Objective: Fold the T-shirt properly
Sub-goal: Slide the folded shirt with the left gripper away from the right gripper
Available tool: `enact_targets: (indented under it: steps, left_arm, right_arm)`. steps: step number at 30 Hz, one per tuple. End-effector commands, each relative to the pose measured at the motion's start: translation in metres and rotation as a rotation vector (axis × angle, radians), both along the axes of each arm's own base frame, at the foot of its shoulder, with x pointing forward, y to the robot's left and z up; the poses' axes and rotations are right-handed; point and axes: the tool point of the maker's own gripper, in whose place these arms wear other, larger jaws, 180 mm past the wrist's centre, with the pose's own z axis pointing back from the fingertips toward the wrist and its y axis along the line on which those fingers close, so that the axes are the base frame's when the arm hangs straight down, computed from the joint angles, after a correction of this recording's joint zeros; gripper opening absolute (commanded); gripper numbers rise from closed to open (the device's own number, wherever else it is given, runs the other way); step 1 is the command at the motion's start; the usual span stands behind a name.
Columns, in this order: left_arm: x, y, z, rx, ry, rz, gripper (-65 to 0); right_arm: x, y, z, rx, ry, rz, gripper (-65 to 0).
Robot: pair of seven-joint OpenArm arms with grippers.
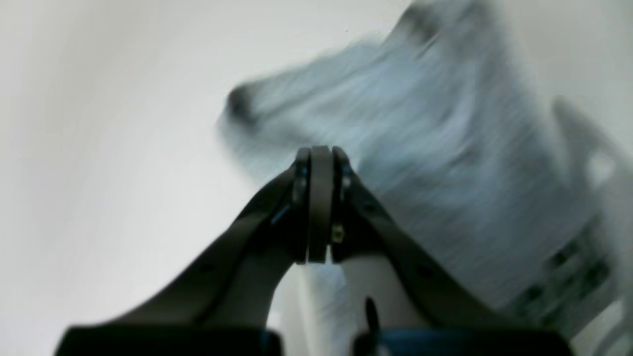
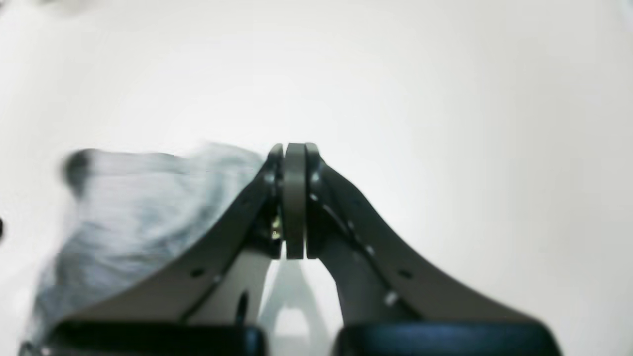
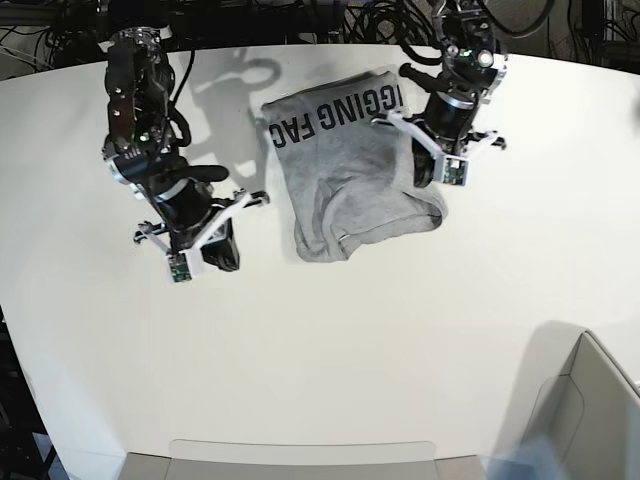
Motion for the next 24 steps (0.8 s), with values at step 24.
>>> enact_targets:
  steps: [24]
  left_arm:
    - [-0.014, -0.034, -0.108, 0.03, 0.102, -0.146, -65.0]
  right_arm:
    - [-0.033, -0.113, -0.011, -0.099, 0.015, -0.215, -65.0]
